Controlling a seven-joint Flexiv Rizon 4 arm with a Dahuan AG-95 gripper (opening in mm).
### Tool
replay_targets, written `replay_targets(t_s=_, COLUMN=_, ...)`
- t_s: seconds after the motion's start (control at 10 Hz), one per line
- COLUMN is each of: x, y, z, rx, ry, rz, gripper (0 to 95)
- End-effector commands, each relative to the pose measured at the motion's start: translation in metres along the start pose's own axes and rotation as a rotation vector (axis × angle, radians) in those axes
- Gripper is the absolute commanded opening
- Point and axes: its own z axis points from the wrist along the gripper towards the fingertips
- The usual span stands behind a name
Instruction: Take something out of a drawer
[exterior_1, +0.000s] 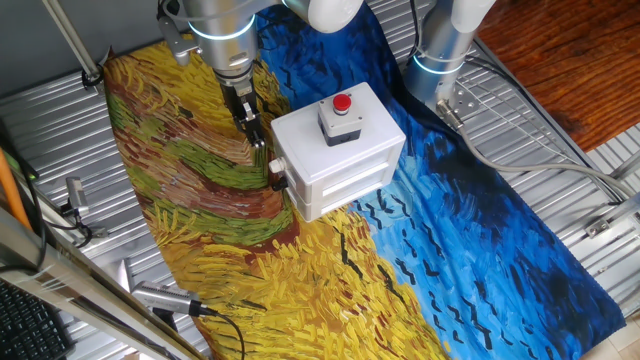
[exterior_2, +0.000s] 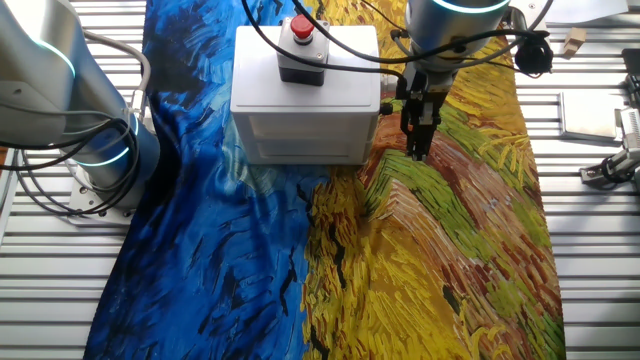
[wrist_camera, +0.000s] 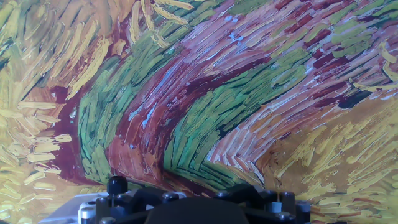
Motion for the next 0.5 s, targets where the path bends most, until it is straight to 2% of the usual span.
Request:
replay_targets(t_s=0.1, x=0.0001, y=0.0001, z=0.0, rx=-0.036, ry=-0.014, rz=-0.016, gripper=0.0)
replay_targets(t_s=0.5, x=0.0002, y=0.0001, z=-0.0001, rx=-0.034, ry=-0.013, rz=-0.016, gripper=0.0)
